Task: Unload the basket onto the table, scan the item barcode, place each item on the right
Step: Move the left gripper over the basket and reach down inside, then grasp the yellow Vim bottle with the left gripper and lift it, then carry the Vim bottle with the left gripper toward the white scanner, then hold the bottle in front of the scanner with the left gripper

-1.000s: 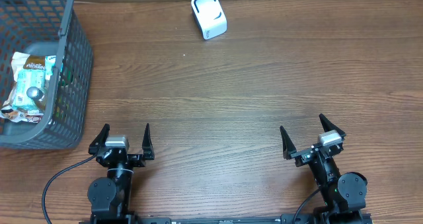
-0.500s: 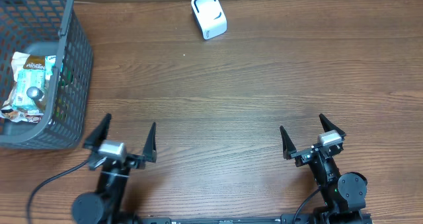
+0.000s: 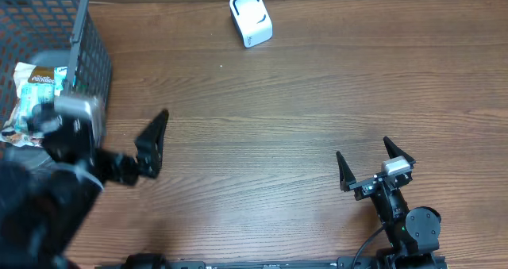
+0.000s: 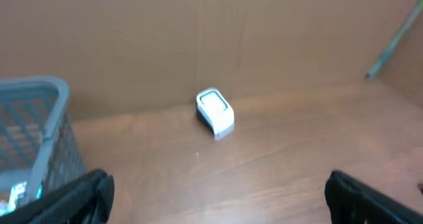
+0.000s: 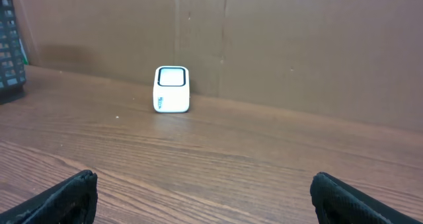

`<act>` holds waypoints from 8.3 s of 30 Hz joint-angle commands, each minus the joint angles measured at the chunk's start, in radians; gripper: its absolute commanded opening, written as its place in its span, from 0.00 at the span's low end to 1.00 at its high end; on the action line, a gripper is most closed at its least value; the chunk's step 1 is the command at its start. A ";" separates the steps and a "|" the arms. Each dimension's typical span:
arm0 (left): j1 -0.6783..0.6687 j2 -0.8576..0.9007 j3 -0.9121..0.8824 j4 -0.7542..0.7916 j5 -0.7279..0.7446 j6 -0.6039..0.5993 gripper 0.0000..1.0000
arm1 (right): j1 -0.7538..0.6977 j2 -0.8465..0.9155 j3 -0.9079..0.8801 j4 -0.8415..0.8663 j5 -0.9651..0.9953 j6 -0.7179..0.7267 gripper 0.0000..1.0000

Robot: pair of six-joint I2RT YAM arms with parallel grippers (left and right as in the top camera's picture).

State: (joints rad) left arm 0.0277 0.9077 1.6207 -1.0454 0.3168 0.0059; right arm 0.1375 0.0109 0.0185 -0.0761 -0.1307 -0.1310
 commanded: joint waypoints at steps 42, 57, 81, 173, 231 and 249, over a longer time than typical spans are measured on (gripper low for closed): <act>0.074 0.559 0.379 0.056 -0.564 0.027 0.91 | -0.003 -0.008 -0.011 0.003 -0.002 -0.001 1.00; 0.441 0.774 0.379 -0.107 -0.354 -0.022 0.94 | -0.003 -0.008 -0.011 0.003 -0.002 -0.001 1.00; 0.523 1.141 0.377 -0.329 -0.425 -0.063 0.89 | -0.003 -0.008 -0.011 0.004 -0.002 -0.001 1.00; -0.661 1.238 0.816 -0.444 -0.328 -0.486 0.18 | -0.003 -0.008 -0.011 0.003 -0.002 -0.001 1.00; -0.818 1.427 0.756 -0.382 -0.459 -0.702 0.22 | -0.003 -0.008 -0.011 0.003 -0.002 -0.001 1.00; -0.843 1.427 0.639 -0.338 -0.458 -0.702 0.26 | -0.003 -0.008 -0.011 0.003 -0.002 -0.001 1.00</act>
State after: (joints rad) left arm -0.8104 2.3272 2.2681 -1.3830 -0.1181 -0.6819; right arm 0.1379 0.0109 0.0185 -0.0757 -0.1310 -0.1310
